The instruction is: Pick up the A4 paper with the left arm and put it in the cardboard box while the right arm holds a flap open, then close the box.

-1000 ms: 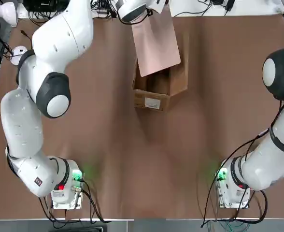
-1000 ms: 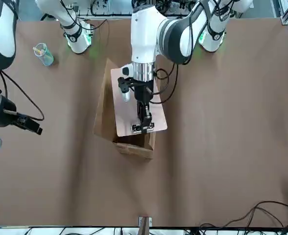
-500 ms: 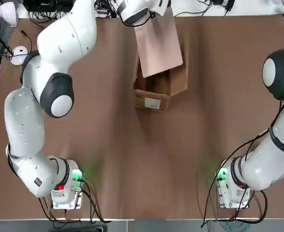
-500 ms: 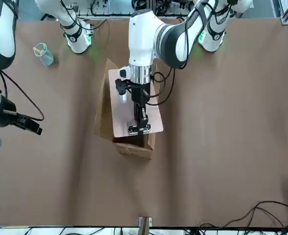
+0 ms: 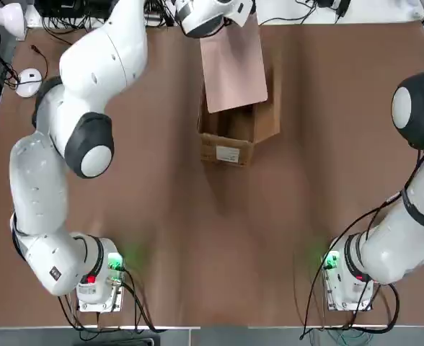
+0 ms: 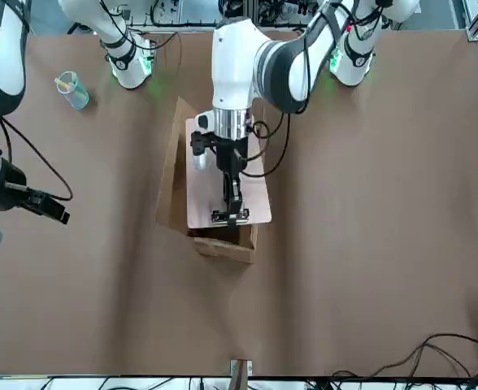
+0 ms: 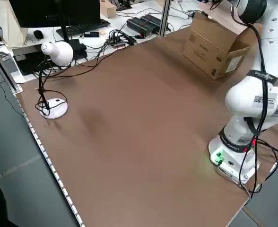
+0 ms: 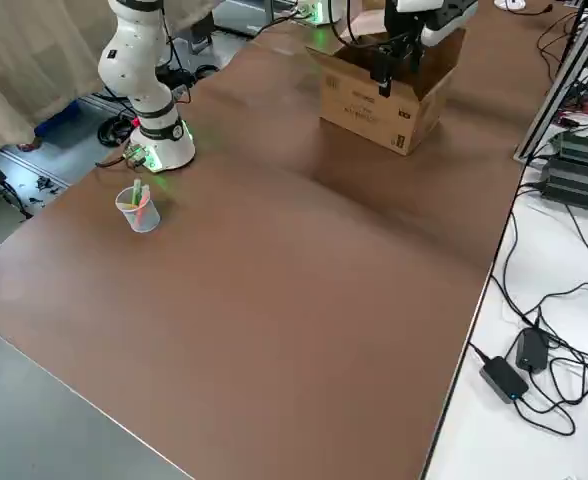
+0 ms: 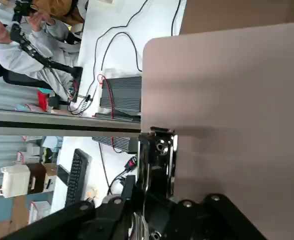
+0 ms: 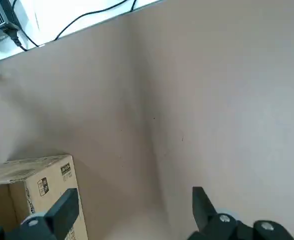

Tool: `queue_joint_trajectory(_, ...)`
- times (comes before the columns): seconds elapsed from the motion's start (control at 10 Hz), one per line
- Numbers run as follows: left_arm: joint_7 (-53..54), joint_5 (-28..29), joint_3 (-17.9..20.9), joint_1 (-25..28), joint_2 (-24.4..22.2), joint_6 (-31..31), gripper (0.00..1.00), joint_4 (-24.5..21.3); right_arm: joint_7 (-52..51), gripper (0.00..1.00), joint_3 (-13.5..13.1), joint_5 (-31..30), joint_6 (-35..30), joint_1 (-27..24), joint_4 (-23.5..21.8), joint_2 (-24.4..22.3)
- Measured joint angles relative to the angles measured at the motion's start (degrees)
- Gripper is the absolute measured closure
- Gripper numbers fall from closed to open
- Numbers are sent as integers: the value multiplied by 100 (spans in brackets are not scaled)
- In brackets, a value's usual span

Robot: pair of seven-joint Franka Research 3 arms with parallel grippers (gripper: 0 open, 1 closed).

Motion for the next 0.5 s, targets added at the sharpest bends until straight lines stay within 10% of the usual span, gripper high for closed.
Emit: queue_joint_trajectory(0.5, 1, 0, 184, -245, 316, 11, 97, 368, 80, 0, -18, 0, 0, -14, 0, 0)
